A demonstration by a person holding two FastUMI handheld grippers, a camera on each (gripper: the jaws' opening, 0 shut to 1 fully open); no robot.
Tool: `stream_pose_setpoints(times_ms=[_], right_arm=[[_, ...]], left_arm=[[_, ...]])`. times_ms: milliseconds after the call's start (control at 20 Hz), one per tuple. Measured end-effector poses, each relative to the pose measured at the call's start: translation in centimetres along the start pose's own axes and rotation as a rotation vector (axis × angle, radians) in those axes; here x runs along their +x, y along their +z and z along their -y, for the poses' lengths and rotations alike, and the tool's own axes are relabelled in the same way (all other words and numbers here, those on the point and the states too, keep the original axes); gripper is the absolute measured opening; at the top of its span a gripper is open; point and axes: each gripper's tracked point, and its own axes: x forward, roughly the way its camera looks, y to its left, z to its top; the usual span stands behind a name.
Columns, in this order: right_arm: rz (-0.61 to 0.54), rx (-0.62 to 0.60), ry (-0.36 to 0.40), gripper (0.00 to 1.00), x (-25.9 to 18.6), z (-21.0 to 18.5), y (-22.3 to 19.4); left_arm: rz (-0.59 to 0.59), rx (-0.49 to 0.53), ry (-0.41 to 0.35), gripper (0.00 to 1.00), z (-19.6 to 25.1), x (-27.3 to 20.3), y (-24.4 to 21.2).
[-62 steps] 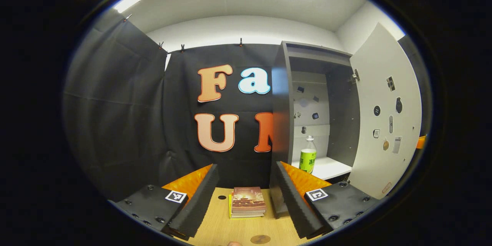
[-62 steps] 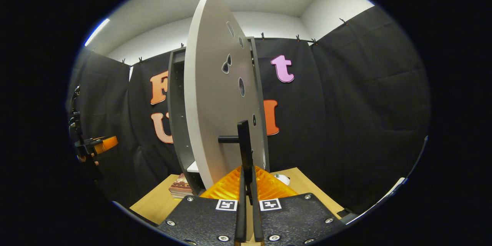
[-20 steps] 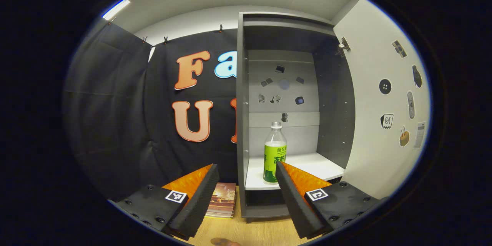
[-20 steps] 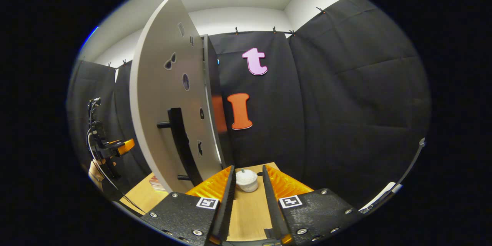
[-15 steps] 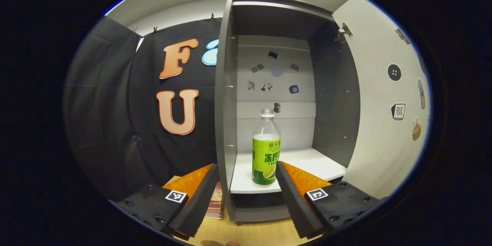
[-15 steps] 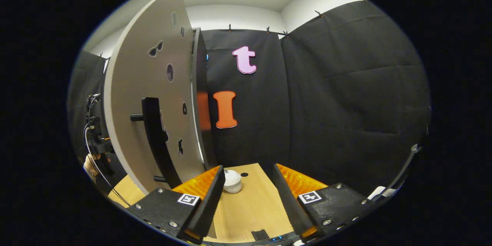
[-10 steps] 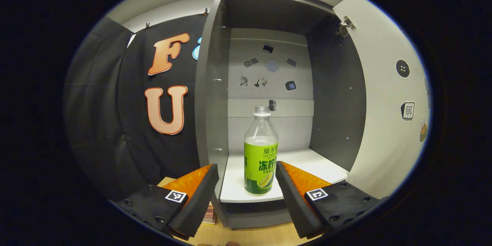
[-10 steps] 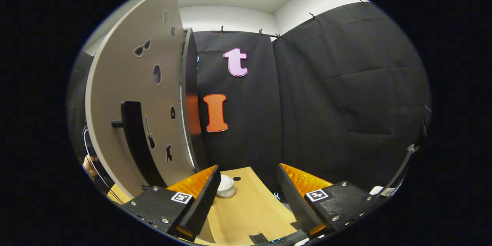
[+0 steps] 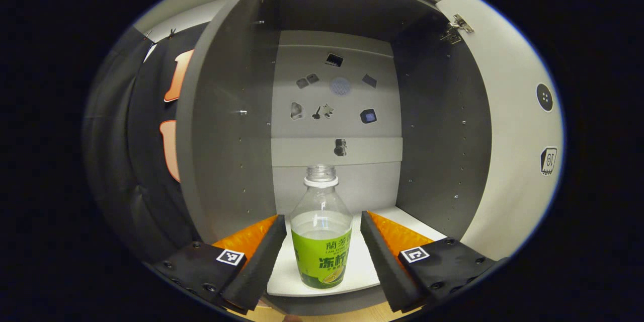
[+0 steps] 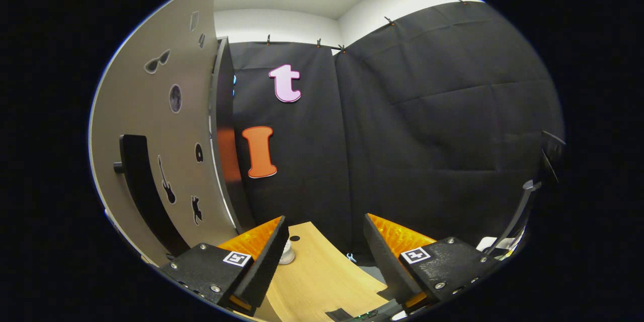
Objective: Open the cabinet door with the right hand, grasp the bottle in the cabinet with the left hand and place it on the coaster, then close the cabinet door with the right hand.
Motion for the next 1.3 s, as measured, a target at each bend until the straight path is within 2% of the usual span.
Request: stream_pose_setpoints(times_ms=[50,100,150,300,350,400,450,500,550,650,900,1050,1150,1200,1300], right_arm=[[-0.003,0.002,-0.01,0.93,0.2,0.1,-0.1],[-0.005,0.0,-0.019,0.99,0.3,0.1,-0.1],[-0.007,-0.004,-0.03,0.93,0.3,0.3,-0.2],[-0.015,-0.009,-0.05,0.93,0.3,0.5,-0.5],[-0.018,-0.006,-0.051,0.99,0.3,0.6,-0.6],[-0.022,-0.003,-0.054,0.93,0.4,0.6,-0.6],[-0.023,0.0,-0.057,0.93,0.4,0.5,-0.7],[-0.026,0.005,-0.058,0.93,0.5,0.5,-0.8],[-0.027,0.011,-0.055,0.93,0.5,0.5,-0.7],[-0.028,0.011,-0.056,0.93,0.6,0.5,-0.7],[-0.029,0.008,-0.049,0.93,0.6,0.4,-0.5],[-0.022,0.007,-0.028,0.93,0.6,0.3,-0.2],[-0.02,0.009,-0.009,0.93,0.6,0.1,-0.1],[-0.021,0.01,0.002,0.98,0.5,0.0,-0.1],[-0.025,0.007,0.024,0.98,0.0,-0.2,-0.2]], left_arm=[[-0.012,0.003,0.003,0.97,-0.1,0.6,-0.4],[-0.021,0.016,0.045,0.97,-0.6,0.8,-0.4],[-0.021,0.028,0.062,0.96,-0.9,1.1,-0.8],[-0.022,0.062,0.077,0.97,-1.0,1.0,-1.0],[-0.028,0.07,0.081,0.98,-1.0,1.0,-1.1],[-0.035,0.075,0.084,0.98,-1.0,1.0,-1.2],[-0.038,0.077,0.08,0.99,-0.9,0.9,-1.2],[-0.043,0.066,0.051,0.96,-0.4,1.0,-1.4],[-0.055,0.048,0.031,0.85,0.2,0.9,-1.5],[-0.065,0.032,0.01,0.83,0.7,0.8,-1.7],[-0.058,-0.034,-0.016,0.8,1.3,-1.9,-0.9],[-0.045,-0.055,-0.019,0.81,0.7,-4.9,-0.1],[-0.042,-0.079,-0.013,0.81,0.1,-6.9,0.1],[-0.04,-0.091,-0.006,0.81,-0.4,-8.0,0.2],[-0.036,-0.098,0.022,0.81,-1.6,-9.9,0.0]])
